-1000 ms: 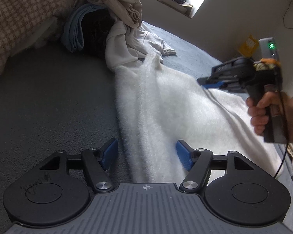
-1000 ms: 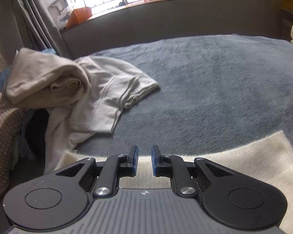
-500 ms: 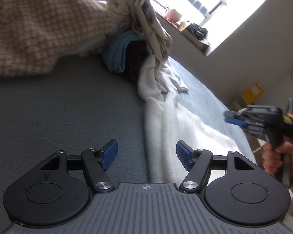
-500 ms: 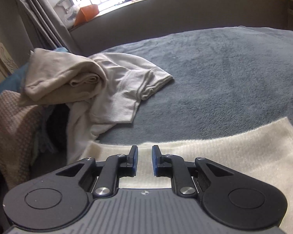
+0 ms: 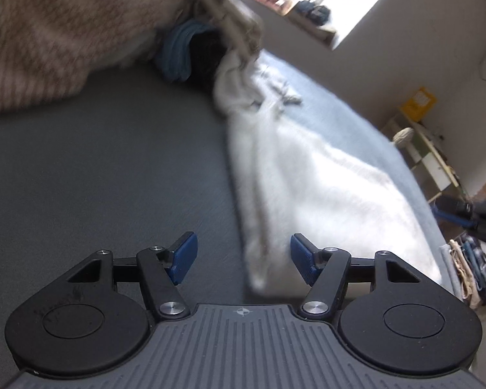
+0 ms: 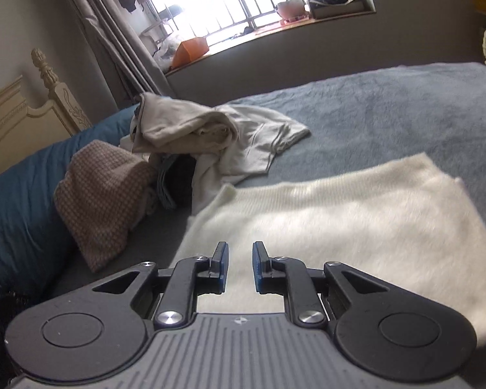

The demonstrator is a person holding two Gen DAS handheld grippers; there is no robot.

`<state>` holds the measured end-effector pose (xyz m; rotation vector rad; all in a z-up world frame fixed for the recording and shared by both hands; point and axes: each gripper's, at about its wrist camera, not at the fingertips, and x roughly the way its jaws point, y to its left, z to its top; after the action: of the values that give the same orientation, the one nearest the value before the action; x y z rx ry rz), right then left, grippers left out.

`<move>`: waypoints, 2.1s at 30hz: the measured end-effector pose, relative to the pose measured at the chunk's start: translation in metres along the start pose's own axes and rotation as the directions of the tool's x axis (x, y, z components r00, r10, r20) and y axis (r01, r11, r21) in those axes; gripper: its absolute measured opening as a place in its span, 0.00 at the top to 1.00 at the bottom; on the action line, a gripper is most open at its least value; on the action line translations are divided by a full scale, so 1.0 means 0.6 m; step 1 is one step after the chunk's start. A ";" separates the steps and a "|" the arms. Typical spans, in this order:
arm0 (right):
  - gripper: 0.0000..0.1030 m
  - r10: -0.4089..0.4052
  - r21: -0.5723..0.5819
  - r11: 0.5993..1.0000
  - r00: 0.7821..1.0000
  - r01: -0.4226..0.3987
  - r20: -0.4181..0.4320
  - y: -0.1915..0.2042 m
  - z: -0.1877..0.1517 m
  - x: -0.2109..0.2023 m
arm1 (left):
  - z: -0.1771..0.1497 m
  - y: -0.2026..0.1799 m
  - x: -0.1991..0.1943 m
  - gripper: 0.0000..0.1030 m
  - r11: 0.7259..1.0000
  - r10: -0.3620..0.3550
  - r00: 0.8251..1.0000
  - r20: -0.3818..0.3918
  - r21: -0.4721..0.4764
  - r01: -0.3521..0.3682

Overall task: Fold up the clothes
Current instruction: 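Move both open grippers over the folded cream sweater to reposition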

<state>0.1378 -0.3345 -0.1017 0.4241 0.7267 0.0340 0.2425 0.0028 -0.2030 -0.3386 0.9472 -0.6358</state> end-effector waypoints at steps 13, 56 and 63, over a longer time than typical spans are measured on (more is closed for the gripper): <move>0.86 -0.064 0.062 0.996 0.998 0.065 -0.023 -0.043 -0.132 0.126 | 0.006 -0.026 -0.031 0.39 0.966 0.088 0.985 0.148 0.227 -0.121; 0.75 -0.204 0.038 0.978 0.978 0.203 0.035 -0.027 -0.100 0.077 | 0.016 -0.112 0.079 0.38 0.930 -0.040 0.998 0.039 0.367 0.022; 0.75 -0.463 0.018 0.883 0.866 0.469 0.190 -0.101 -0.073 -0.010 | 0.015 -0.113 0.080 0.38 0.931 -0.028 0.999 0.038 0.365 0.013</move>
<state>0.0980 -0.3750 -0.1507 0.2100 0.6238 -0.4490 0.2461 -0.0800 -0.1928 -0.0298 0.7658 -0.8052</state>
